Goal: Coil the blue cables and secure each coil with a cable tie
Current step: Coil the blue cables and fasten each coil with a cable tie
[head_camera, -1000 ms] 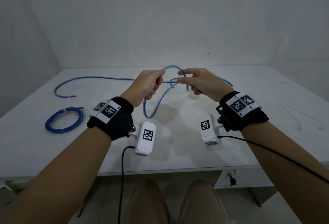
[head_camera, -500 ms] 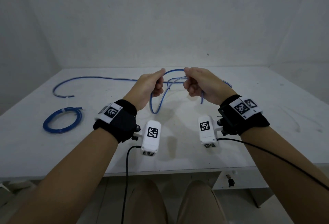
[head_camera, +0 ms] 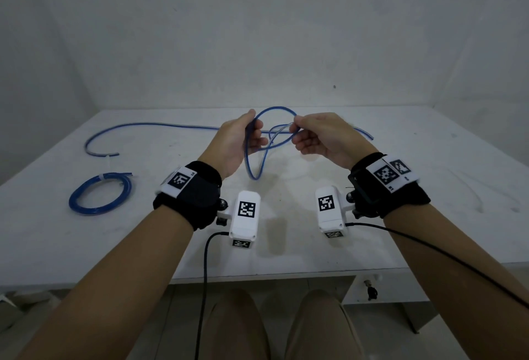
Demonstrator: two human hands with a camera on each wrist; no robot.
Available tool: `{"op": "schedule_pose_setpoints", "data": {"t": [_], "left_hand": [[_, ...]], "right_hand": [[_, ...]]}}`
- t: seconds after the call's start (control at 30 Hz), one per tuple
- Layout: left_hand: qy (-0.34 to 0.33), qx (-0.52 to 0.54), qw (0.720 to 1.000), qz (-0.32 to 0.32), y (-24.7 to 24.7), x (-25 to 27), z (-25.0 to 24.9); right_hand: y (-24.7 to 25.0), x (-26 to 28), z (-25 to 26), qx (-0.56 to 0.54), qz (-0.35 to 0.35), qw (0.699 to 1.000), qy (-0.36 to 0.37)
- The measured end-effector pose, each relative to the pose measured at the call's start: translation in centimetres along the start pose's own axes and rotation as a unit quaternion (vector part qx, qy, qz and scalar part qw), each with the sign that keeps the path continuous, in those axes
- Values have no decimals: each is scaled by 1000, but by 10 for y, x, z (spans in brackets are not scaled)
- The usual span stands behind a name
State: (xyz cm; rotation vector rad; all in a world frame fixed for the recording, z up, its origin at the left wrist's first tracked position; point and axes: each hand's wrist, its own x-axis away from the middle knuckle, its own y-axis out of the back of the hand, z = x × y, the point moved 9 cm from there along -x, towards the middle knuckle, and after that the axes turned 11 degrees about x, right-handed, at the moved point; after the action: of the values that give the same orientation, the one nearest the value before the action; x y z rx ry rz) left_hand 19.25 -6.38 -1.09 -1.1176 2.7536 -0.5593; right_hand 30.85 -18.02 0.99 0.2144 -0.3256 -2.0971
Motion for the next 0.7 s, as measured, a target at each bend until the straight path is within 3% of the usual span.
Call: {"op": "schedule_pose_setpoints", "data": {"t": [0.13, 0.27, 0.37, 0.57, 0.7], "left_hand": [[5, 12, 1000, -5, 8, -1, 4], [25, 119, 992, -8, 0, 1, 8], [13, 185, 982, -45, -1, -1, 6], [15, 247, 967, -69, 2, -6, 8], [-9, 255, 963, -86, 6, -8, 3]], "right_hand": [[10, -1, -5, -46, -33, 998, 6], [-1, -3, -12, -83, -41, 996, 11], [-10, -3, -16, -101, -38, 994, 15], [-25, 2, -20, -95, -6, 995, 0], [-25, 4, -20, -67, -28, 997, -20]]}}
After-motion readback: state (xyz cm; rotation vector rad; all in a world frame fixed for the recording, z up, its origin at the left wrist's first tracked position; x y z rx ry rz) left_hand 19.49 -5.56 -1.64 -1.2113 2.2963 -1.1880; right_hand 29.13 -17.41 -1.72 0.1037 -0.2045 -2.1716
